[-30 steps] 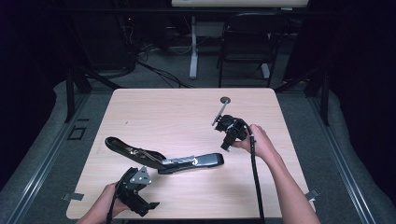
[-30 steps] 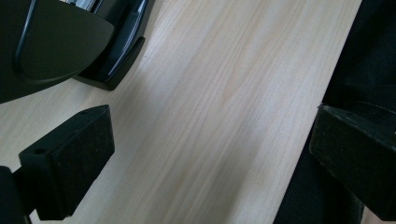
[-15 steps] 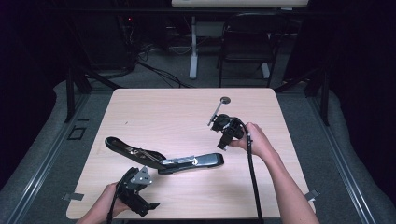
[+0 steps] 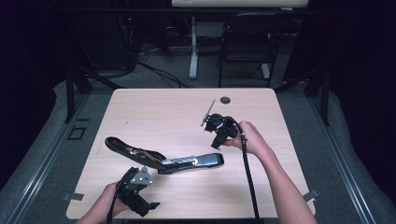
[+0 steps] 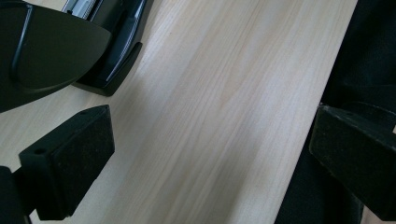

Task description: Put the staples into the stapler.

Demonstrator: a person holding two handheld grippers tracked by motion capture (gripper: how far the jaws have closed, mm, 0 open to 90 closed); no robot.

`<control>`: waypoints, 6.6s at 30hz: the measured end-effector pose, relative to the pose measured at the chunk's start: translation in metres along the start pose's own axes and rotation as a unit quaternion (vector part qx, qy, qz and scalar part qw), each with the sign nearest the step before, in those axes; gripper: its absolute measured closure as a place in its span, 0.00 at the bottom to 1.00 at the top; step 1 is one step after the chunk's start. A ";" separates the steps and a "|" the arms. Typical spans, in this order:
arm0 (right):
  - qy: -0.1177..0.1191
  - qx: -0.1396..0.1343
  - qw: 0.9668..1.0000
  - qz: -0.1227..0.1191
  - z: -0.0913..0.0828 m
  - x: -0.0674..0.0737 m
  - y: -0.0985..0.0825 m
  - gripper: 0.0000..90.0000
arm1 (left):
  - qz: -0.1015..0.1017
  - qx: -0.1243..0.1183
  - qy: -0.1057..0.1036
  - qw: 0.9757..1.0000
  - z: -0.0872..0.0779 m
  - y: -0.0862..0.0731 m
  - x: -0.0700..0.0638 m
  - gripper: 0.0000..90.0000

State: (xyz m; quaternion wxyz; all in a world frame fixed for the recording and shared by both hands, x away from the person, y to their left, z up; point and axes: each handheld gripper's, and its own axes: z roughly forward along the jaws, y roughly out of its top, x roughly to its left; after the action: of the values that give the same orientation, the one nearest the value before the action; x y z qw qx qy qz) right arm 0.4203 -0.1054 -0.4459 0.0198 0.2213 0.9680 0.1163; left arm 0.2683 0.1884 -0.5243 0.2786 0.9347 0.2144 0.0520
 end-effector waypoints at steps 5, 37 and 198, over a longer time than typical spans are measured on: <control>0.000 -0.004 1.000 -0.009 0.001 0.003 0.004 0.87 | 0.002 0.004 -0.002 1.000 0.001 0.000 0.000 0.00; 0.021 -0.003 0.994 -0.107 0.021 0.026 0.044 0.87 | 0.004 0.007 -0.004 1.000 0.002 -0.001 0.000 0.00; 0.046 -0.052 0.977 -0.204 0.062 0.041 0.072 0.58 | 0.002 0.013 -0.007 1.000 0.004 -0.002 0.000 0.00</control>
State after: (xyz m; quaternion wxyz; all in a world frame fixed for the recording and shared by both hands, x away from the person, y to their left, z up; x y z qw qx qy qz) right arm 0.4197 -0.0111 -0.4885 0.0103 0.0124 0.9853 0.1700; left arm 0.2683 0.1877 -0.5286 0.2680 0.9389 0.2114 0.0433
